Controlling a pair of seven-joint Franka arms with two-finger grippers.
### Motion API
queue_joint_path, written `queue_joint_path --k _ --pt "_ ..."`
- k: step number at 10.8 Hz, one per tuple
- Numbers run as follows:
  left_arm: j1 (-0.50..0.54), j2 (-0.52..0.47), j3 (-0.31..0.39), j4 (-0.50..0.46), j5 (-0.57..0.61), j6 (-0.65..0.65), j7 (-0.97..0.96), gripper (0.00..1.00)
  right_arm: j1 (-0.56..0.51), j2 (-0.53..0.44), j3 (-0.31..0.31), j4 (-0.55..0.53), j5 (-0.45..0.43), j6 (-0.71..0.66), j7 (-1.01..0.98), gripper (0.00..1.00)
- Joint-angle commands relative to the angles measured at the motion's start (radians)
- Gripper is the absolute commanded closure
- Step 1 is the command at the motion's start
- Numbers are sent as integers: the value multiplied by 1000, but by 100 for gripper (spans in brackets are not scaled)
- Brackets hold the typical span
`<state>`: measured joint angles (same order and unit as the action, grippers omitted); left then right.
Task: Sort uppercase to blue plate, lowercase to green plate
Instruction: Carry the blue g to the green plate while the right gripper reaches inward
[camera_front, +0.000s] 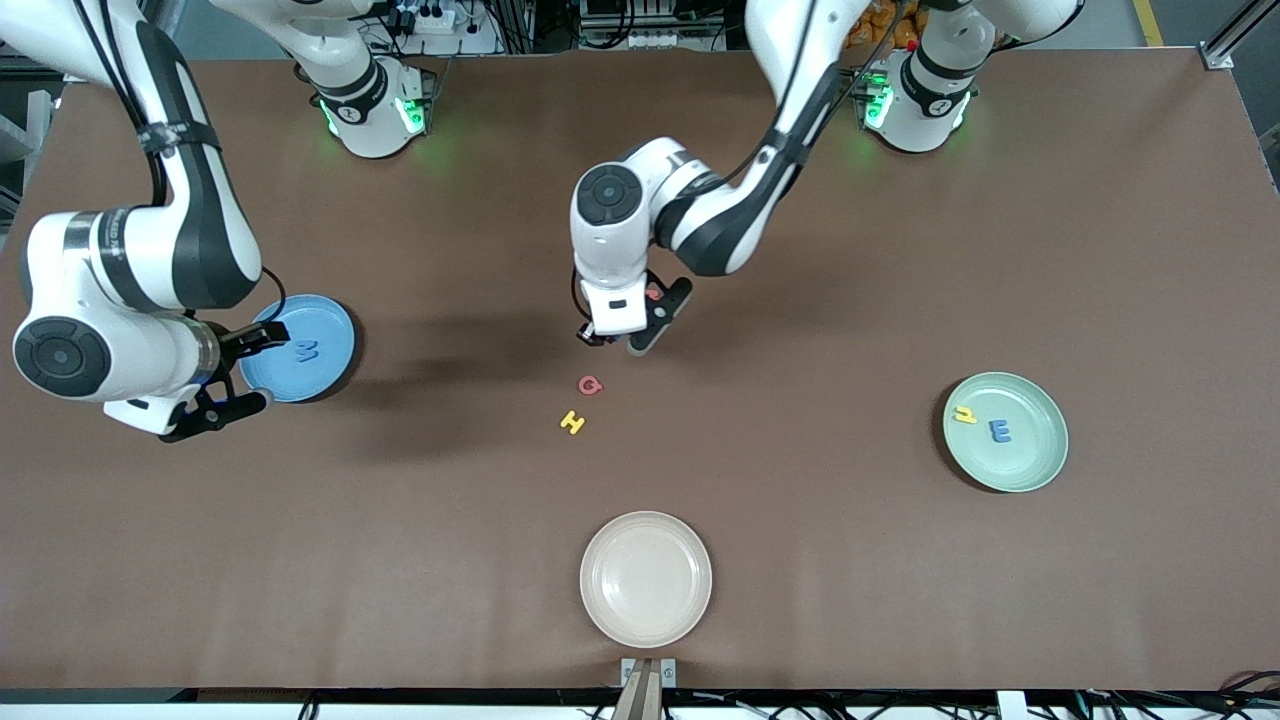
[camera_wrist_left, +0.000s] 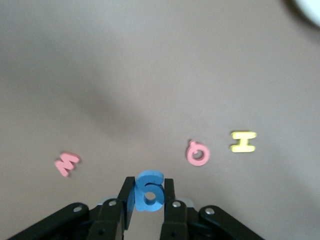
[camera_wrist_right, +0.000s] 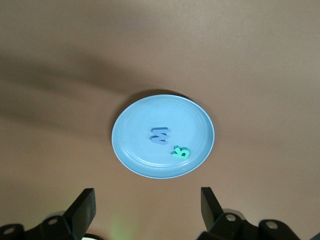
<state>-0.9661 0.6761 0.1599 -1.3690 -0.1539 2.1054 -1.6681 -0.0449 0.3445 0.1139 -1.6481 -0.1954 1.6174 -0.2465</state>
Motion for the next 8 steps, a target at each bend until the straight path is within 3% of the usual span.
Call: queue_joint_path --k 1,3,6,8 --pt "71 -122 4 -27 -18 -120 144 100 -6 -21 9 62 19 -71 16 6" --pt "134 -194 4 -30 -18 -229 300 100 2 -36 36 100 20 -100 54 6" --pt "245 -303 3 -35 -19 -358 611 100 2 -45 156 148 22 -163 248 6" --pt "328 -358 0 -64 -16 -451 874 100 3 -45 182 151 133 -157 369 6"
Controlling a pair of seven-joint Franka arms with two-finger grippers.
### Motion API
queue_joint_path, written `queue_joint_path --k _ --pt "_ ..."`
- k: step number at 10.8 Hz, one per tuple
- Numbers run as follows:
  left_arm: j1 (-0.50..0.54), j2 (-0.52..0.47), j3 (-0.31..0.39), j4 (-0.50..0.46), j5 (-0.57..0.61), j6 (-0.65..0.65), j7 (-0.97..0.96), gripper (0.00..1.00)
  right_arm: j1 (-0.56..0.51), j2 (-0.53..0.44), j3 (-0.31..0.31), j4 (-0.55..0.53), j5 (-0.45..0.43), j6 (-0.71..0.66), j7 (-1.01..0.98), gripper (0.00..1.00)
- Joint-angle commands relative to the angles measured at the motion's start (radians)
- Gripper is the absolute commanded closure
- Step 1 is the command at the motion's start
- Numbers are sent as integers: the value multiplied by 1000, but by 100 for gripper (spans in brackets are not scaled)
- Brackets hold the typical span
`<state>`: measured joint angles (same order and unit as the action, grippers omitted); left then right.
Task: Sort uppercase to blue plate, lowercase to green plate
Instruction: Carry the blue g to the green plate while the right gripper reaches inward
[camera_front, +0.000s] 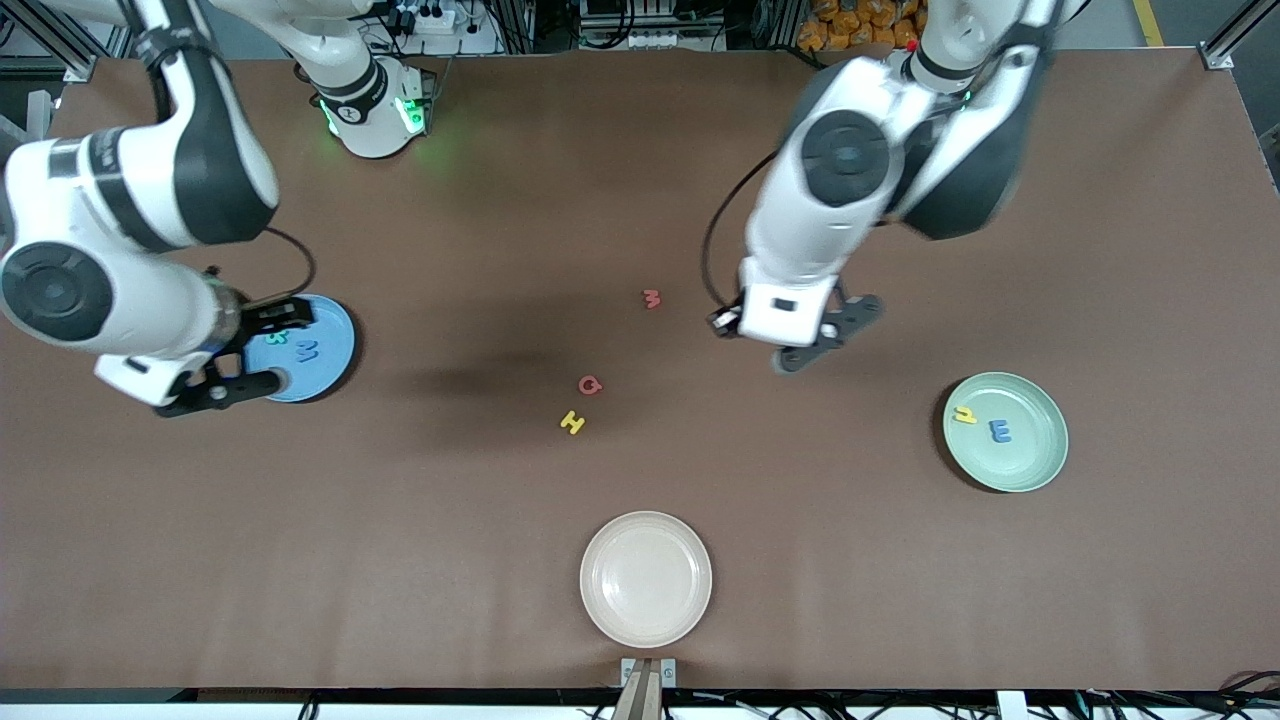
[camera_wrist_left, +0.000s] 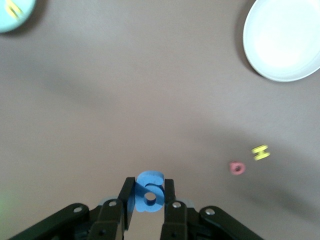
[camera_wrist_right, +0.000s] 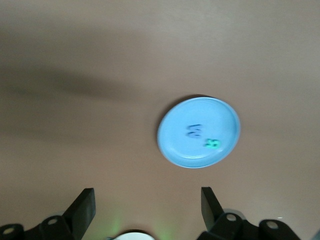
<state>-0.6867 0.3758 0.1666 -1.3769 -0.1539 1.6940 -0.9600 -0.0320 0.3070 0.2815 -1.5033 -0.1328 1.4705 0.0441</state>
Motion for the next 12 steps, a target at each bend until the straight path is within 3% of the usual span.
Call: queue_joint_path --k 1,7,9,12 --pt "90 -78 -7 -73 -16 -51 281 100 -6 -5 33 5 112 0 133 6" --pt "277 -133 -12 -263 -7 -50 648 100 38 7 109 -34 117 175 359 6" --pt "306 -146 -19 -350 46 13 716 100 61 11 117 -54 116 238 431 7" --pt "372 -161 -32 -546 62 227 854 100 93 26 146 -133 116 388 552 6"
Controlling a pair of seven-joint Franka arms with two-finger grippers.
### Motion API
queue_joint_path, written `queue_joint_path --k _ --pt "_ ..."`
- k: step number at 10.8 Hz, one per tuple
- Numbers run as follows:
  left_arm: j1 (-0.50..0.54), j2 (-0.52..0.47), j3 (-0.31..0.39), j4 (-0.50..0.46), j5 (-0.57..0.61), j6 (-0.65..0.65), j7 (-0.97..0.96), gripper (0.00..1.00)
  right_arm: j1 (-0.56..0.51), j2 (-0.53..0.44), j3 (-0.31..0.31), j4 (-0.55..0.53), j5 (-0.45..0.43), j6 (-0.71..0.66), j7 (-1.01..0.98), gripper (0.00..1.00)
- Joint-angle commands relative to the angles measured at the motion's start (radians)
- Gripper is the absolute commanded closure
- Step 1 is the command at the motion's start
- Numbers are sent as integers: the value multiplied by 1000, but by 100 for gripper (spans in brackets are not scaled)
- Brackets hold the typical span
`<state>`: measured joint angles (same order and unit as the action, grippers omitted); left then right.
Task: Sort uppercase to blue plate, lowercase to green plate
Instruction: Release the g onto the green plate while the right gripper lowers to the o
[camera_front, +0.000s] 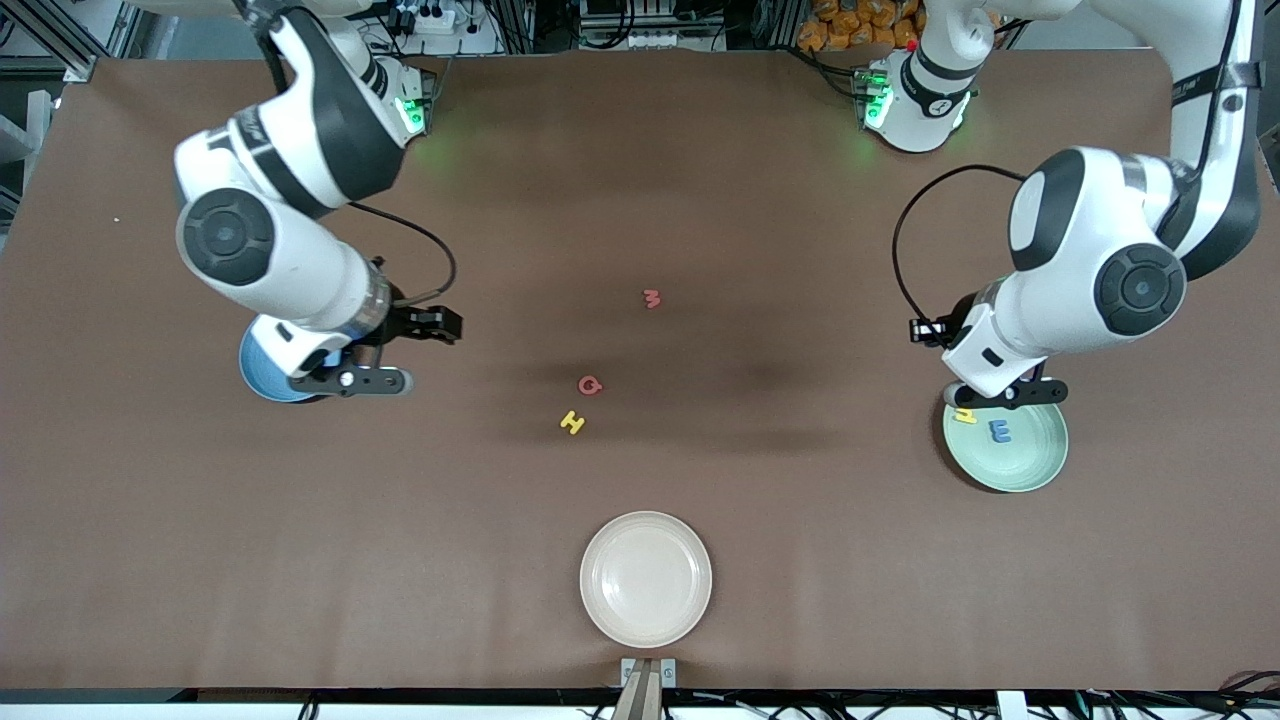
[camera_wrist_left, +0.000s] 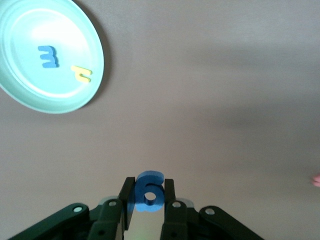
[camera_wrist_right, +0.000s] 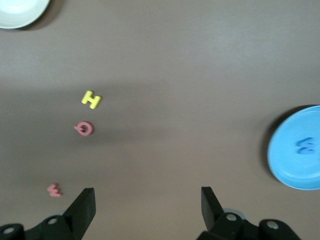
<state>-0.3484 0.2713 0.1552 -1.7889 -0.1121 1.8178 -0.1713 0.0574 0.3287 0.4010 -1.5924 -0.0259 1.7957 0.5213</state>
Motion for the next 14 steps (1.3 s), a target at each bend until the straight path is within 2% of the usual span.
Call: queue_joint_path --k 1,5,7,9,10,14 --pt "35 -55 -20 -188 20 162 102 100 19 7 32 -63 6 100 113 6" --pt "100 -41 -19 -329 48 355 265 100 62 45 32 -155 -8 316 198 7" --pt "115 -34 -17 -359 48 386 308 100 97 84 32 -155 -52 381 261 7" --pt "129 -14 -13 -375 48 422 380 100 151 131 32 -155 -191 421 411 6" --pt "129 -4 -9 -391 48 445 391 100 165 148 32 -155 -225 439 466 6" --pt "147 9 -8 -394 92 480 438 100 209 204 27 -155 -227 498 563 6"
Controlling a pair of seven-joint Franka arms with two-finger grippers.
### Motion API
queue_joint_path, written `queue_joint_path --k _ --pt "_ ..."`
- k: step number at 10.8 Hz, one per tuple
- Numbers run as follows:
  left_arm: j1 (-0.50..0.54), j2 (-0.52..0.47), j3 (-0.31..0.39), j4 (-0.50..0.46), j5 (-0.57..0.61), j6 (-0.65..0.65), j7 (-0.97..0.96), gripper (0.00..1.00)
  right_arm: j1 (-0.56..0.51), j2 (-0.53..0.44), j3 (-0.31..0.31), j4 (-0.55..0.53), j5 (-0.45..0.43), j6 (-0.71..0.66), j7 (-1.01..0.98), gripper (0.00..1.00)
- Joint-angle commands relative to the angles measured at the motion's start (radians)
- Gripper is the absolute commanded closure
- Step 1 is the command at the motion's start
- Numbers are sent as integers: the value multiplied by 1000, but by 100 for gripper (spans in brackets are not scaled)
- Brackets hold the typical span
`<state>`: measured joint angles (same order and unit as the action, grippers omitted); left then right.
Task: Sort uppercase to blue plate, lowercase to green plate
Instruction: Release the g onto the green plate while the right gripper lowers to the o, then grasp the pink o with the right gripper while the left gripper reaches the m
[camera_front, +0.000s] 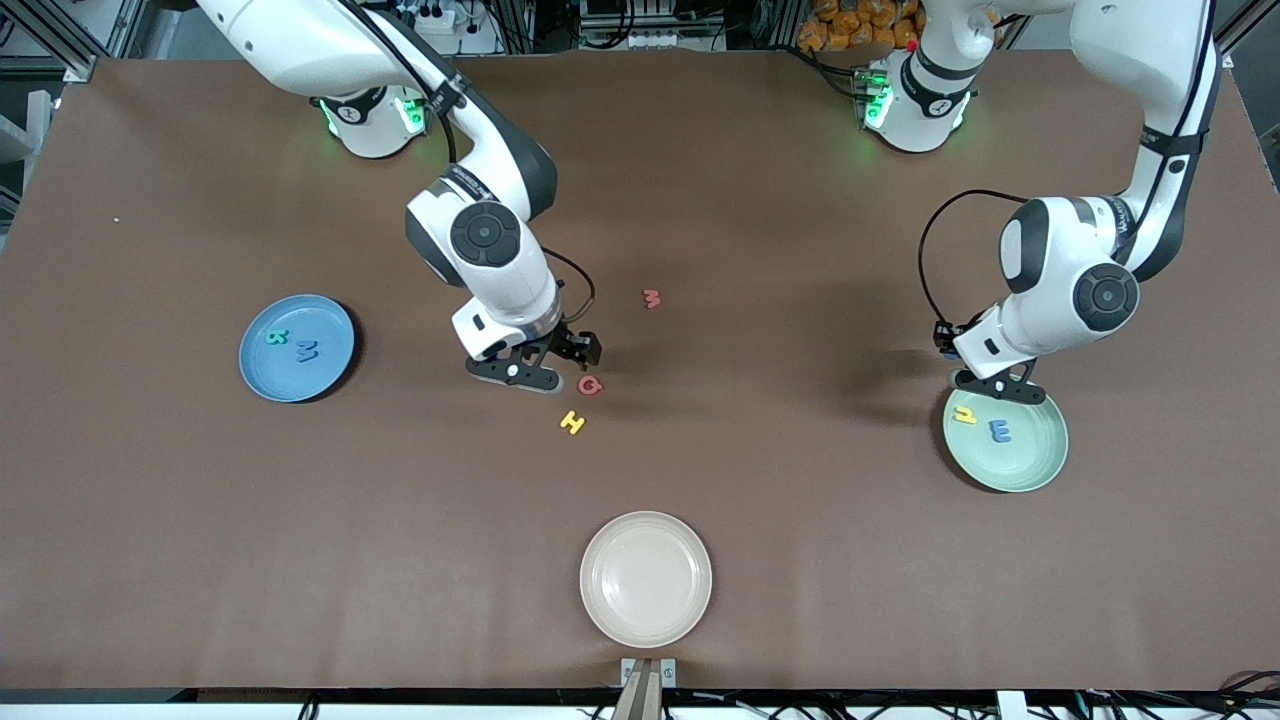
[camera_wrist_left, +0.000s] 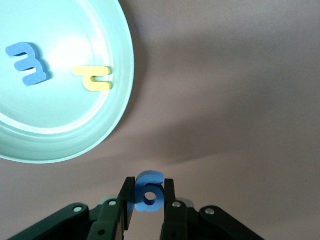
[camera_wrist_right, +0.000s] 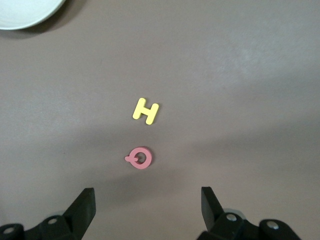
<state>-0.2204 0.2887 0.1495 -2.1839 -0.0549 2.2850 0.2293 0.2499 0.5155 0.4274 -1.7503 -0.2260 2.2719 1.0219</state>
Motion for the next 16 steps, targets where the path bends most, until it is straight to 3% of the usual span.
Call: queue_joint_path --k 1,2,6,11,12,13,14,15,16 --pt "22 -8 -2 9 55 13 59 100 32 30 -2 2 -29 46 90 6" --pt "42 -5 1 24 73 13 80 100 43 43 -4 2 -42 63 110 6" --pt "73 64 24 111 109 13 235 100 83 99 -12 2 -231 109 292 6" --pt "78 136 59 210 130 14 407 100 153 178 -134 3 -236 257 330 7" --pt "76 136 61 211 132 14 407 87 166 184 -144 5 -236 261 331 10" --pt "75 136 61 219 156 14 407 54 172 189 -147 5 -236 261 339 12" --pt "75 136 61 223 183 14 407 8 173 198 -150 5 -237 261 340 14" --pt "76 133 61 224 185 14 407 0 190 210 -151 5 -248 259 342 16" --pt "76 130 61 224 185 14 407 0 195 215 -154 5 -250 259 362 18"
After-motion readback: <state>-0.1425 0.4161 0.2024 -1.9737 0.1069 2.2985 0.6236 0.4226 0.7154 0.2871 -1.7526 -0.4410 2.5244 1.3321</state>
